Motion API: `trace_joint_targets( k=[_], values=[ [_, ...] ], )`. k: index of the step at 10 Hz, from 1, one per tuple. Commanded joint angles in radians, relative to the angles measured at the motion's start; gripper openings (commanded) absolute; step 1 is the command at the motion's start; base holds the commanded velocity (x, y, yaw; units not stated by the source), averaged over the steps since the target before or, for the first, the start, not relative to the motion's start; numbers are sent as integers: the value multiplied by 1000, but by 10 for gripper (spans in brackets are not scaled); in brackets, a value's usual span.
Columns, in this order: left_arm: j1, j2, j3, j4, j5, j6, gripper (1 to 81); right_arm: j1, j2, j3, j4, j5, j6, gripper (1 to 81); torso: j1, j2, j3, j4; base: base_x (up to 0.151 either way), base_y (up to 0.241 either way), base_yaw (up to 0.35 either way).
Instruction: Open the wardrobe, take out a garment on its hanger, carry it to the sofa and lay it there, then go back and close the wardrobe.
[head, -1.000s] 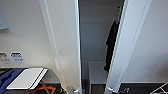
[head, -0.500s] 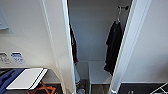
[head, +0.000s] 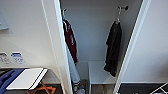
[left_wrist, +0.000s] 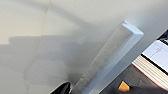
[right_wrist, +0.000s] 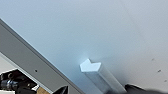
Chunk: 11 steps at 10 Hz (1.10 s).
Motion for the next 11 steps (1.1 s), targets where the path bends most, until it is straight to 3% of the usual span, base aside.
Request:
trace_joint_targets(
  k=[1,11],
  values=[
    [-18,17,250,-81,16,-9,811,53,-15,100,-24,-134,27,811,0,0,0,0,0,0,0],
    [50,-95,288,-68,-36,31,811,15,-135,127,-35,-132,26,811,0,0,0,0,0,0,0]
  ],
)
